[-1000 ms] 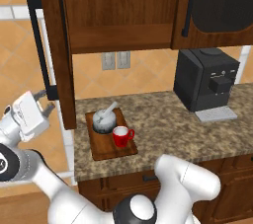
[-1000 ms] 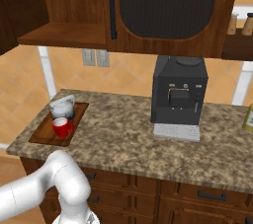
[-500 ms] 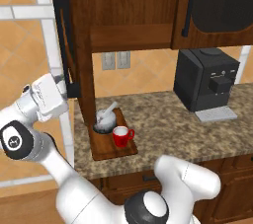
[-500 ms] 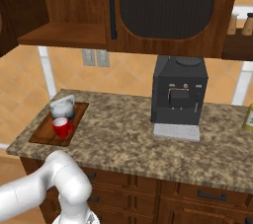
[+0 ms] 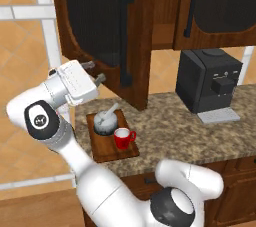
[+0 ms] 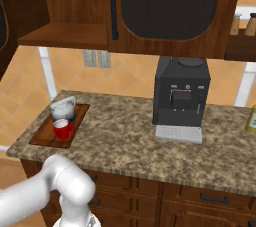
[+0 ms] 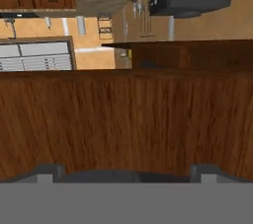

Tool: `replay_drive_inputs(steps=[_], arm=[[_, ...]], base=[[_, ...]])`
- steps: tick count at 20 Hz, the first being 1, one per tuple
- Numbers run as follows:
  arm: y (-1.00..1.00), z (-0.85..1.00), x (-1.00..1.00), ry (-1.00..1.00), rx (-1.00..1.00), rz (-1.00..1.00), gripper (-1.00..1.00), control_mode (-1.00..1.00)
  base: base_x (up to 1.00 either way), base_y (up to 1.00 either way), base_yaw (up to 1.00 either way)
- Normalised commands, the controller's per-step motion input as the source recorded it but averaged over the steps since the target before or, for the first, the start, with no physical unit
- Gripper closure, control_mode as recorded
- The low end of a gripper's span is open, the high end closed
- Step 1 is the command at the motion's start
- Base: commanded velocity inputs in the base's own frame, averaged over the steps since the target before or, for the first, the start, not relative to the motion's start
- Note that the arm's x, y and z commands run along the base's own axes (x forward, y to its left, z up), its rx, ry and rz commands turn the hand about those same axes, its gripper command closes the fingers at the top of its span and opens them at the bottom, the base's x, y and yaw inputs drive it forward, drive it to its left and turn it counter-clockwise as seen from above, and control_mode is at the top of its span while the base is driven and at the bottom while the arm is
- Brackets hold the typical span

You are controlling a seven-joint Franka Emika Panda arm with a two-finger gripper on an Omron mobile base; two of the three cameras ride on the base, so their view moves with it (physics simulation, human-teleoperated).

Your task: Pick the kettle from the counter and place it on the tray. Then pick the mug from the cabinet and place it on the tray. Then close the cabinet doors.

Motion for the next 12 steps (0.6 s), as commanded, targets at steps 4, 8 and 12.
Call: replay_drive_inputs(steps=[4,8,12], arm=[[-0.89,0.20,0.11,0.00,0.13,0.11,-1.00,-1.00],[-0.88,0.20,0.19,0.00,0.14,0.15,-1.00,-1.00],[-0.87,0.17,0.24,0.00,0.14,0.21,-1.00,-1.00]], base=[[0.00,0.00,0.00],[0.00,0.00,0.00],[0.00,0.00,0.00]])
